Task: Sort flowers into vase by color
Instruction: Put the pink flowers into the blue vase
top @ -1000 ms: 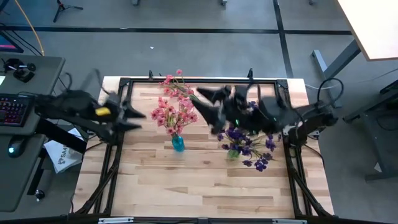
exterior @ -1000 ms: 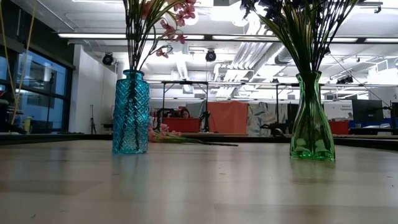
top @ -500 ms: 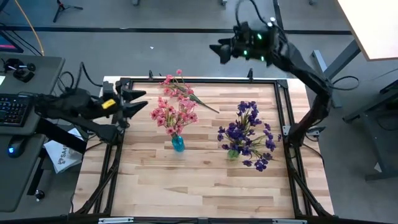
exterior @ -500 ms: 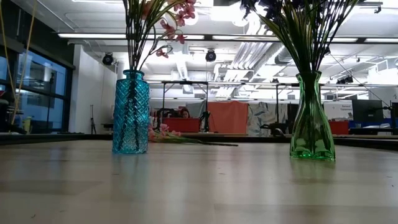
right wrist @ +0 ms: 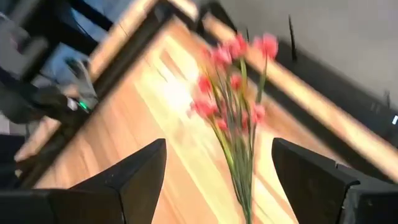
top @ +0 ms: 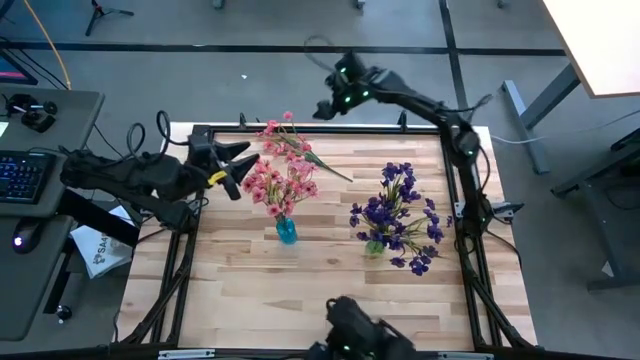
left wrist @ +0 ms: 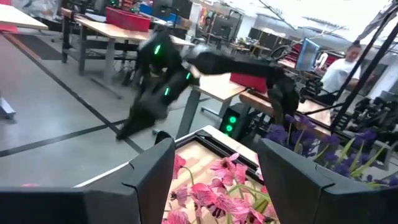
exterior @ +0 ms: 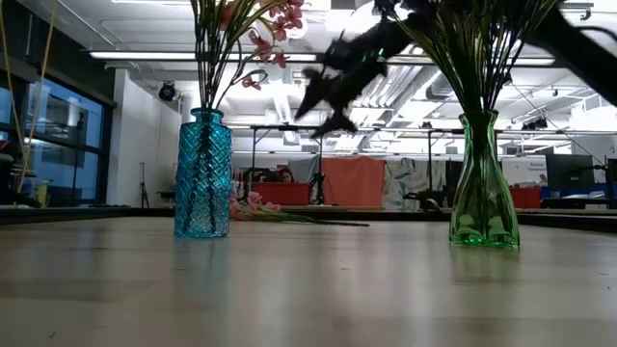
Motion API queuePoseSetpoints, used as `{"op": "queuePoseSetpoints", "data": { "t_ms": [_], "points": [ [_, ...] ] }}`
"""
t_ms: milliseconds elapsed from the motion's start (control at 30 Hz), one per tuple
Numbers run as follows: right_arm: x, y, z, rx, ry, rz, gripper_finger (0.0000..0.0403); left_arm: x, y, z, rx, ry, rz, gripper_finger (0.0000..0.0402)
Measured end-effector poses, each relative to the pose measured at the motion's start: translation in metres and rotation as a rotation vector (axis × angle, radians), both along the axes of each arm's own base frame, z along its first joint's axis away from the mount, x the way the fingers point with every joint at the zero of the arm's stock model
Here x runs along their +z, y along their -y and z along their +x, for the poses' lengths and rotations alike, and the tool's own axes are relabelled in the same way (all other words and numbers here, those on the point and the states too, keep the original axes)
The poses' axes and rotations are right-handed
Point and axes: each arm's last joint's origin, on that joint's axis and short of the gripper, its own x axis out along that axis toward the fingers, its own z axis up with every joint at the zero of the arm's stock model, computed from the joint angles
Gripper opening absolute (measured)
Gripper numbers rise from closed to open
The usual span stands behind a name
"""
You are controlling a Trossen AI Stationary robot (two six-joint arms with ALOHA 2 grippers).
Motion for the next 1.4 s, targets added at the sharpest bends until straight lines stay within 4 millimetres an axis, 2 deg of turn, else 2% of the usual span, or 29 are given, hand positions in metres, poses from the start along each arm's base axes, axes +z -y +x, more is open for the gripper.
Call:
{"op": "queuePoseSetpoints", "data": {
  "t_ms": [167, 300, 400, 500, 700, 833, 1100, 1267, 1400],
  "points": [
    [-0.061, 0.000, 0.019, 0.015, -0.158, 0.118, 0.0287, 0.003, -0.002, -0.006, 0.004, 0.021, -0.006, 0.0218],
    [-0.095, -0.019, 0.039, 0.067, -0.255, 0.152, 0.0287, 0.007, -0.004, -0.014, 0.004, 0.027, 0.017, 0.0218],
    [-0.112, -0.036, 0.055, 0.093, -0.288, 0.173, 0.0287, 0.009, -0.006, -0.020, 0.004, 0.033, 0.030, 0.0218],
    [-0.120, -0.056, 0.067, 0.084, -0.336, 0.133, 0.0287, 0.012, -0.007, -0.026, 0.005, 0.051, 0.026, 0.0218],
    [-0.130, -0.085, 0.085, -0.001, -0.480, -0.128, 0.0287, 0.013, -0.009, -0.030, 0.004, 0.065, 0.022, 0.0218],
    [-0.130, -0.083, 0.083, -0.037, -0.522, -0.200, 0.0287, 0.014, -0.009, -0.032, 0.004, 0.069, 0.020, 0.0218],
    [-0.143, -0.080, 0.080, -0.051, -0.582, -0.171, 0.0287, 0.013, -0.008, -0.031, -0.017, 0.068, 0.015, 0.0218],
    [-0.144, -0.090, 0.078, 0.037, -0.645, -0.181, 0.0287, 0.013, -0.008, -0.031, -0.017, 0.068, 0.015, 0.0218],
    [-0.145, -0.091, 0.074, 0.089, -0.683, -0.185, 0.0287, 0.013, -0.008, -0.031, -0.017, 0.068, 0.015, 0.0218]
  ]
}}
